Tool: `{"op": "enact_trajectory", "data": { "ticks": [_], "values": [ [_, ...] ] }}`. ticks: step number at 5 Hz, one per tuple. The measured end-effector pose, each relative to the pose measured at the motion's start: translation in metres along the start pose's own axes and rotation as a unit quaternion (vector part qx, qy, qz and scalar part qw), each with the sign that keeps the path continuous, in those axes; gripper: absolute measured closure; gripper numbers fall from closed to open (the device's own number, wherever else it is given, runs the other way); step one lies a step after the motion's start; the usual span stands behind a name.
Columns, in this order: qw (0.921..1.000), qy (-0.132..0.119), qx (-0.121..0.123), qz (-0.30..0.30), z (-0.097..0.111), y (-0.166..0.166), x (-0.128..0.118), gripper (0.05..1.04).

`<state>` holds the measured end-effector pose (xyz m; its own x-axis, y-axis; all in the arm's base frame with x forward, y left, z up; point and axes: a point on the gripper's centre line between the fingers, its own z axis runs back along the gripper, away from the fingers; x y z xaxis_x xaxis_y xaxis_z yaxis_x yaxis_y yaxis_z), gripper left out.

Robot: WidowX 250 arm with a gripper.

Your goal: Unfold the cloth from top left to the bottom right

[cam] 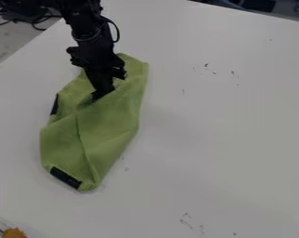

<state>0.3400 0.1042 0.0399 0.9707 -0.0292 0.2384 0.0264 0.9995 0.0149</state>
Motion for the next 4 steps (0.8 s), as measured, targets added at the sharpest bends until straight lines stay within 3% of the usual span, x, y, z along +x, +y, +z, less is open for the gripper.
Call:
{"op": "enact_trajectory", "data": {
  "ticks": [1,4],
  "values": [
    [0.9996,-0.016,0.014,-0.020,0.013,-0.018,0.012,1.029],
    [0.9968,-0.052,0.033,-0.051,0.024,-0.102,0.043,1.029]
  ]
}}
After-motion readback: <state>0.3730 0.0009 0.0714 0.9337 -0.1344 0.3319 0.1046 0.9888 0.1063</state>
